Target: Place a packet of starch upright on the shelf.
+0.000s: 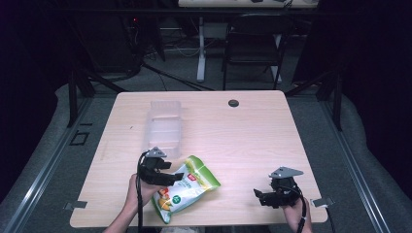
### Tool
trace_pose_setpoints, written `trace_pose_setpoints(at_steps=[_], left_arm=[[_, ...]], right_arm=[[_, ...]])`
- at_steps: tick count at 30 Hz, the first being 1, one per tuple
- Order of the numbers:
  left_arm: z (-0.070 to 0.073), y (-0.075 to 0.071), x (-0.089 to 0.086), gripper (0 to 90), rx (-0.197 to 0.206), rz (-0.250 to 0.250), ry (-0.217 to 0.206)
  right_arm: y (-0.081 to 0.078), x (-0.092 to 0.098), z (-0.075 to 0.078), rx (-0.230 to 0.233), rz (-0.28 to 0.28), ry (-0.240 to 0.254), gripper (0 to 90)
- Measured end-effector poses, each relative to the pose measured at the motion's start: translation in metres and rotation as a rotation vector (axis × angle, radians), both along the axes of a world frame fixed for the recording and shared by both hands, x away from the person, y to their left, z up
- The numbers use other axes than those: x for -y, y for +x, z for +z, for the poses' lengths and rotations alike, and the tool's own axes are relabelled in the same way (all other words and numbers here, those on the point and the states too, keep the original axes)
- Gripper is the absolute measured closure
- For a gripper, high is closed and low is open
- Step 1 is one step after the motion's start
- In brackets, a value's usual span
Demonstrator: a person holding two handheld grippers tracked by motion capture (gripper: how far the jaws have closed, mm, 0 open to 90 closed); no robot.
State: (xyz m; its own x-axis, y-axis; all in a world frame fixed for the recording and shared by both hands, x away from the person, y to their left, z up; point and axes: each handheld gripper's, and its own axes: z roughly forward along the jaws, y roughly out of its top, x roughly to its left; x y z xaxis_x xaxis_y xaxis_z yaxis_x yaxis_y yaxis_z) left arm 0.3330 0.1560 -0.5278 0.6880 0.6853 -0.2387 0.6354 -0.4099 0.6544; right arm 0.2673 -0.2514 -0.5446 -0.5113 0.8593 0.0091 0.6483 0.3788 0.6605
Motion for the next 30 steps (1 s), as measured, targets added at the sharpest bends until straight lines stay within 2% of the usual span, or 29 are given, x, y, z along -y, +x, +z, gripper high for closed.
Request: trace_pose_setpoints(at_steps=[3, 4, 6, 8, 9, 10, 14, 20, 24, 30], left_arm=[[-0.003, 0.001, 0.003, 38.6, 0.009, -0.011, 0.011], [-0.005, 0.003, 0.004, 46.4, 0.005, -0.023, 0.014], [-0.007, 0.004, 0.005, 52.6, 0.001, -0.026, 0.019], [-0.011, 0.005, 0.007, 54.2, -0.006, -0.040, 0.050], [-0.012, 0.006, 0.007, 57.3, -0.008, -0.055, 0.064], [-0.014, 0.005, 0.006, 63.1, 0.011, -0.041, 0.077], [-0.015, 0.007, 0.001, 72.1, -0.023, -0.035, 0.030], [-0.016, 0.006, -0.001, 81.3, -0.033, -0.053, 0.023], [-0.015, 0.007, -0.003, 83.3, -0.035, -0.069, 0.030], [-0.015, 0.007, -0.007, 83.8, -0.039, -0.059, 0.033]], right_arm=[[0.000, -0.001, 0.000, -0.002, 0.009, 0.008, 14.8], [0.001, -0.002, -0.001, -0.001, 0.001, 0.008, 14.9], [0.001, -0.002, -0.001, -0.003, 0.001, 0.008, 14.8], [0.001, -0.002, -0.001, -0.004, 0.004, 0.004, 14.8], [0.001, -0.002, -0.001, -0.006, 0.005, 0.006, 14.8], [0.000, -0.001, 0.000, -0.004, 0.010, 0.009, 14.8], [0.001, -0.002, -0.001, -0.004, 0.003, 0.009, 14.8], [0.001, -0.002, -0.001, -0.008, 0.009, 0.000, 14.8], [0.001, -0.001, 0.000, -0.003, 0.005, 0.005, 14.8], [0.000, -0.002, 0.000, -0.003, 0.009, 0.000, 14.8]])
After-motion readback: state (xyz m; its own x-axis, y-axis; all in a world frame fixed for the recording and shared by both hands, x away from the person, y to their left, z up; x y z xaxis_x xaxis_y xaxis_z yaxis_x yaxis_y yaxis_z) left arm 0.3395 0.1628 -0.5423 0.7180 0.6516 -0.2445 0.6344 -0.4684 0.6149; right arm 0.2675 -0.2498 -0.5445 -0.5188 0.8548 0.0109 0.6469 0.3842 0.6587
